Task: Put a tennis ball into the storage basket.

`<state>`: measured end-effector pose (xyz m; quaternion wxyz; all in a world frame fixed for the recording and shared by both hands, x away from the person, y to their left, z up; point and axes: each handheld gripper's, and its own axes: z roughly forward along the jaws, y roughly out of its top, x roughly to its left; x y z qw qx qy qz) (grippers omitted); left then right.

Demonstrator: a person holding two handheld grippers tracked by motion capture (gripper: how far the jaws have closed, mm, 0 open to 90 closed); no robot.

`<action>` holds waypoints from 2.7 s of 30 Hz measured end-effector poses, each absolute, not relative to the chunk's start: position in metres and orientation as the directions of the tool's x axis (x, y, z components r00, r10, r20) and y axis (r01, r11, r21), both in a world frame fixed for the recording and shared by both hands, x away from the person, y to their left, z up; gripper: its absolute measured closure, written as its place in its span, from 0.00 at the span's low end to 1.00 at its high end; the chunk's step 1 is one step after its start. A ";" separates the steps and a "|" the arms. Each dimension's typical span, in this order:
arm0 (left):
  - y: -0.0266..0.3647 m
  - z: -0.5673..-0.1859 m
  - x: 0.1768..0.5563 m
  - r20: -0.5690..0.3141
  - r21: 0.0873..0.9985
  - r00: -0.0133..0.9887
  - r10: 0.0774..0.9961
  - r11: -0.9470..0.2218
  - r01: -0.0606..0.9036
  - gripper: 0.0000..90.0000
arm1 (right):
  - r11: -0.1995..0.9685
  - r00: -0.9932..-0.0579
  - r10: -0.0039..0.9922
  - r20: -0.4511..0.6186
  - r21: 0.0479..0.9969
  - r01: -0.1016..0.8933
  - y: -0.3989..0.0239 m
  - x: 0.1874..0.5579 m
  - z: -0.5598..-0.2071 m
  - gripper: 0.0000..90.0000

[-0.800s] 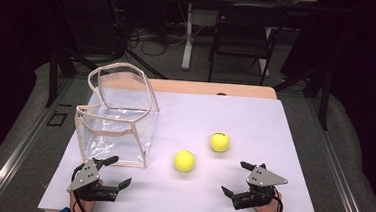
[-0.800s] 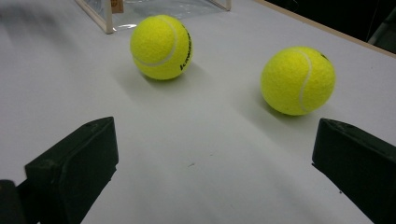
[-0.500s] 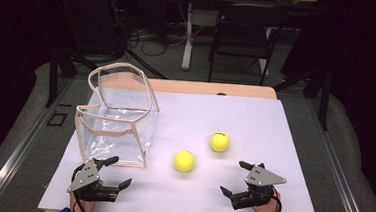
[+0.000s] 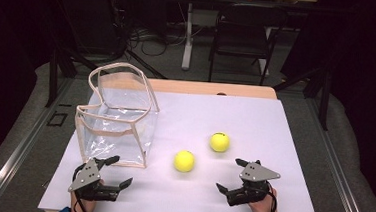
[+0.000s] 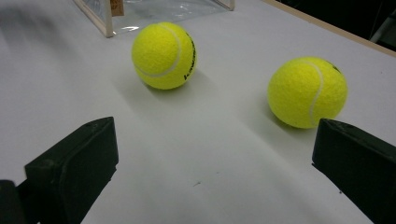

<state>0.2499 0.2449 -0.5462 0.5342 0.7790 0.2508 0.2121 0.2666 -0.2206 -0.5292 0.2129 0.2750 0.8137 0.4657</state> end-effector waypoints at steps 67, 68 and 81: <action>0.244 -0.545 0.248 0.070 0.943 0.785 0.616 -0.297 0.149 0.18 | 0.484 -0.826 0.563 -0.008 0.814 0.322 -0.160 0.310 -0.515 0.00; 0.244 -0.545 0.248 0.072 0.942 0.785 0.615 -0.300 0.149 0.18 | 0.486 -0.827 0.562 -0.007 0.812 0.323 -0.159 0.310 -0.515 0.00; 0.244 -0.545 0.248 0.074 0.941 0.786 0.614 -0.303 0.148 0.18 | 0.500 -0.837 0.548 0.002 0.801 0.330 -0.148 0.320 -0.512 0.00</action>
